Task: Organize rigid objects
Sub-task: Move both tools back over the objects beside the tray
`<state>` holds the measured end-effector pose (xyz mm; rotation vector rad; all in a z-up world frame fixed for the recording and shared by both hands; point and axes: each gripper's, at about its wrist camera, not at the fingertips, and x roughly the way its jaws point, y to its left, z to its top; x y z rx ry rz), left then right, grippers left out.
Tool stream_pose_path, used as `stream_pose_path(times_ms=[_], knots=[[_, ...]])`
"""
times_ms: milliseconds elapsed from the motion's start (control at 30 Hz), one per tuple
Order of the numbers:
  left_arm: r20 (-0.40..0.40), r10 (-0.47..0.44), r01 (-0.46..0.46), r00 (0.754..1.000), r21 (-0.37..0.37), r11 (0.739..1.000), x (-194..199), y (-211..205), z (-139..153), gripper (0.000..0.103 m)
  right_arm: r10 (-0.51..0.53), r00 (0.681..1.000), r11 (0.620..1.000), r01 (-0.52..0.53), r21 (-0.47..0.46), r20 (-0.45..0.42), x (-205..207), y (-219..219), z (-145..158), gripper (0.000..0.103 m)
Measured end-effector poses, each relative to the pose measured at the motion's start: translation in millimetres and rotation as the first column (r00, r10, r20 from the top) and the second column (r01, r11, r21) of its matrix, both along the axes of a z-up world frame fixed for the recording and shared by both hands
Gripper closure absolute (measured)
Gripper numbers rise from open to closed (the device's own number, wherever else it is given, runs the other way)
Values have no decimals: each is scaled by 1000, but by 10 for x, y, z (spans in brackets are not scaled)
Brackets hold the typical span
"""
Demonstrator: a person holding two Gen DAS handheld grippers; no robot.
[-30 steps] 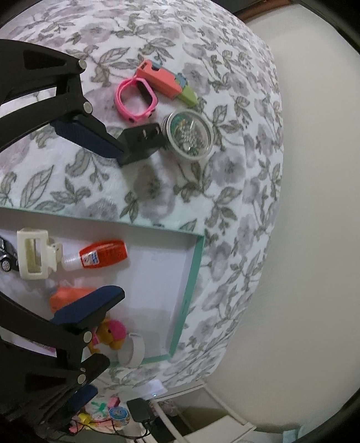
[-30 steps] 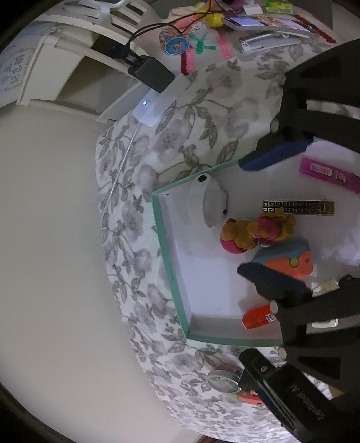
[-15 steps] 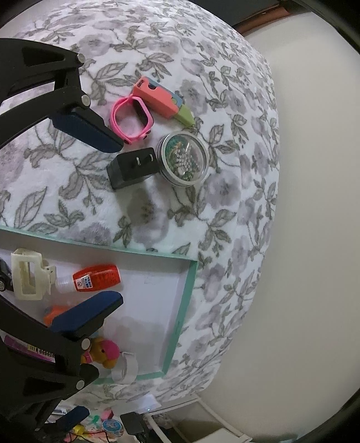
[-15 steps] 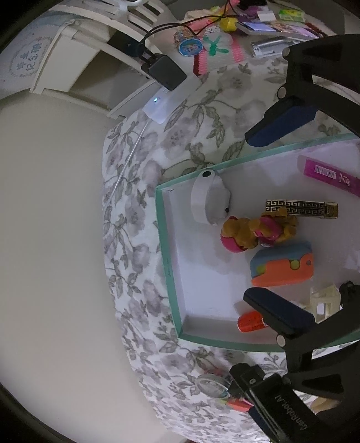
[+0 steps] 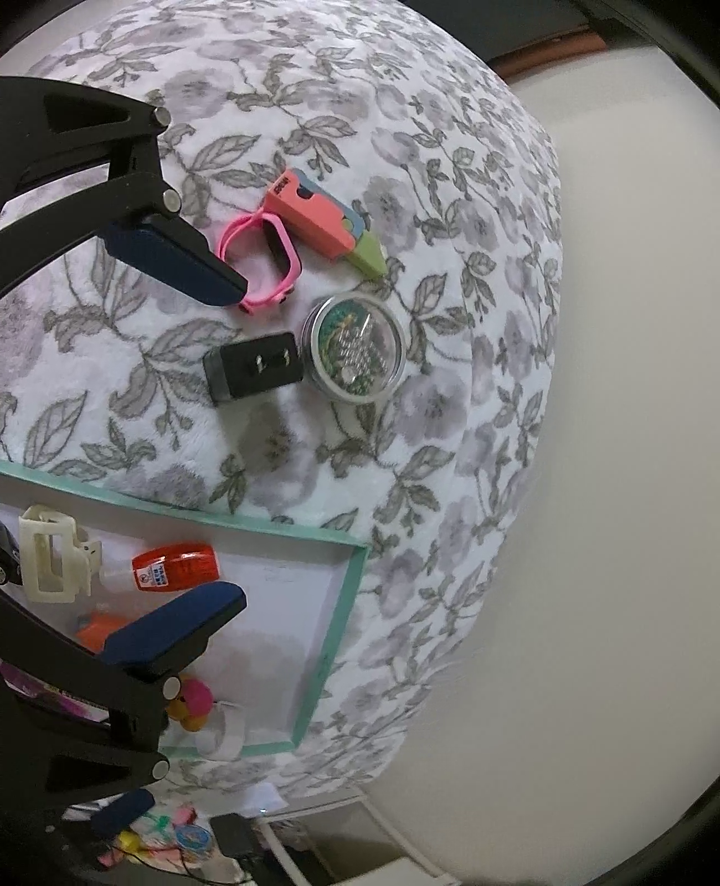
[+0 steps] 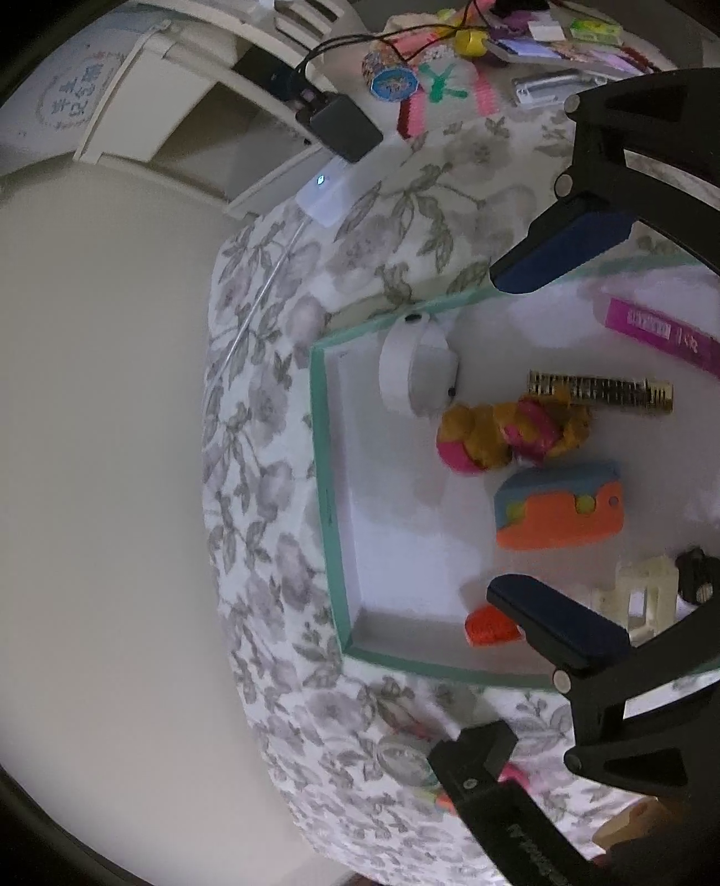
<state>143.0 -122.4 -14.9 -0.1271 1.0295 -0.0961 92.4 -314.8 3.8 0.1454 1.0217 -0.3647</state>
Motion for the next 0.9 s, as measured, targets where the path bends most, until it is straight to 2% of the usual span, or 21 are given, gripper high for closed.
stream_pose_path(times_ms=[167,533,800,900], knots=[[-4,58,-58,998,-5,998,28,243,27,3,53,998,997,-54,49,25,61,216,67,0],[40,155,-157,987,60,986,12,761,143,3,203,979,973,-204,108,19,214,822,19,0],[3,221,-221,975,74,973,32,1111,-14,3,252,968,962,-252,102,11,246,1051,4,0],[15,236,-236,972,130,963,17,1215,-58,3,274,962,956,-273,106,10,270,1142,-17,0]])
